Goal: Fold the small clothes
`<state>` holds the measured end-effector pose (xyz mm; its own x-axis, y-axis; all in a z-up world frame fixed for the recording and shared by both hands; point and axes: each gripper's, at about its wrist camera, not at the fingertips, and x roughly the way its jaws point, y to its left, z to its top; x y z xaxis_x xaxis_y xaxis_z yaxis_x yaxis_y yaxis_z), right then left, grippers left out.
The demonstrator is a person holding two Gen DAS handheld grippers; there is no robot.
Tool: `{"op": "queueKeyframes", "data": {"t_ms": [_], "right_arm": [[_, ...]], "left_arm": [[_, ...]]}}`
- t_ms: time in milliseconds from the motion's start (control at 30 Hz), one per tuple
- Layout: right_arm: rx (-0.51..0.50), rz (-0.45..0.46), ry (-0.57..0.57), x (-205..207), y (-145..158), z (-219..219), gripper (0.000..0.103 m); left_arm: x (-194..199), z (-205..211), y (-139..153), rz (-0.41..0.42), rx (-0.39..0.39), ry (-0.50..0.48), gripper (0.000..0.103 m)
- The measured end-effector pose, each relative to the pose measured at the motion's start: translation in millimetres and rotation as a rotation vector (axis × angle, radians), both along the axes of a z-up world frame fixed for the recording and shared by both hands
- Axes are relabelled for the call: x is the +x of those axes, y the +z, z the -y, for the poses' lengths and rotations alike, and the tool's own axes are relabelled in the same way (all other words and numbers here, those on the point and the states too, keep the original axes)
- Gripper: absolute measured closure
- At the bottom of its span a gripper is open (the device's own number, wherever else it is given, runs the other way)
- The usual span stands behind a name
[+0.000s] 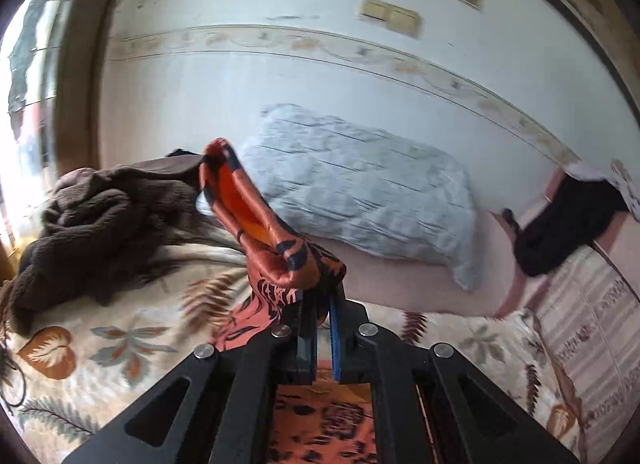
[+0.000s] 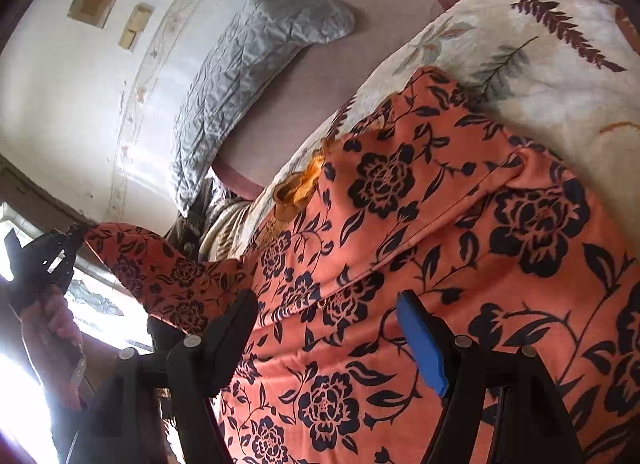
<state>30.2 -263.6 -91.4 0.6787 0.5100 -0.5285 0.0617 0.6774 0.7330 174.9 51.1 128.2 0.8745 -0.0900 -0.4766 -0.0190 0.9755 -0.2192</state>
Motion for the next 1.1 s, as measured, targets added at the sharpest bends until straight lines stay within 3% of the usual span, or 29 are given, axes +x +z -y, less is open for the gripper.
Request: {"op": "queueKeyframes", "data": {"t_ms": [33, 100, 167, 200, 300, 333, 467, 567, 700, 800, 933, 1000, 1100], "right_arm": [[0.013, 0.004, -0.025, -1, 1, 8, 0.028], [0.035, 0.009, -0.069, -3, 3, 24, 0.028], [0.051, 0.012, -0.106, -4, 4, 37, 0.028], [0.057, 0.011, -0.122, -4, 4, 44, 0.028], [0.08, -0.001, -0.152, -4, 2, 62, 0.028], [0.088, -0.005, -0.156, -4, 2, 66, 0.028], [0.09, -0.003, -0.152, -3, 2, 75, 0.028], [0.106, 0.001, -0.125, -2, 2, 71, 0.028], [0.228, -0.061, -0.035, 20, -12, 43, 0.027], [0.224, -0.073, 0.013, 70, -11, 17, 0.028], [0.158, -0.143, 0.029, 152, -22, -8, 0.03], [0.067, -0.196, -0.011, 177, -32, -17, 0.03], [0.045, -0.292, -0.082, 189, -54, -20, 0.038]], "left_arm": [[3, 26, -6, -0.012, -0.003, -0.044, 0.098], [10, 74, -26, -0.071, -0.014, -0.15, 0.087], [17, 113, -62, -0.192, -0.028, -0.256, 0.03], [11, 126, -84, -0.255, -0.033, -0.293, 0.026], [11, 140, -140, -0.439, -0.028, -0.346, 0.026], [7, 132, -151, -0.462, -0.04, -0.333, 0.026], [-39, 60, -161, -0.382, -0.056, -0.185, 0.026], [-66, -9, -164, -0.313, -0.051, 0.0, 0.026], [-88, -76, -184, -0.273, -0.065, 0.211, 0.026], [-90, -99, -199, -0.289, -0.096, 0.214, 0.026], [-88, -112, -207, -0.305, -0.207, 0.217, 0.026], [-88, -113, -210, -0.323, -0.203, 0.237, 0.026], [-85, -116, -209, -0.321, -0.239, 0.217, 0.026]]}}
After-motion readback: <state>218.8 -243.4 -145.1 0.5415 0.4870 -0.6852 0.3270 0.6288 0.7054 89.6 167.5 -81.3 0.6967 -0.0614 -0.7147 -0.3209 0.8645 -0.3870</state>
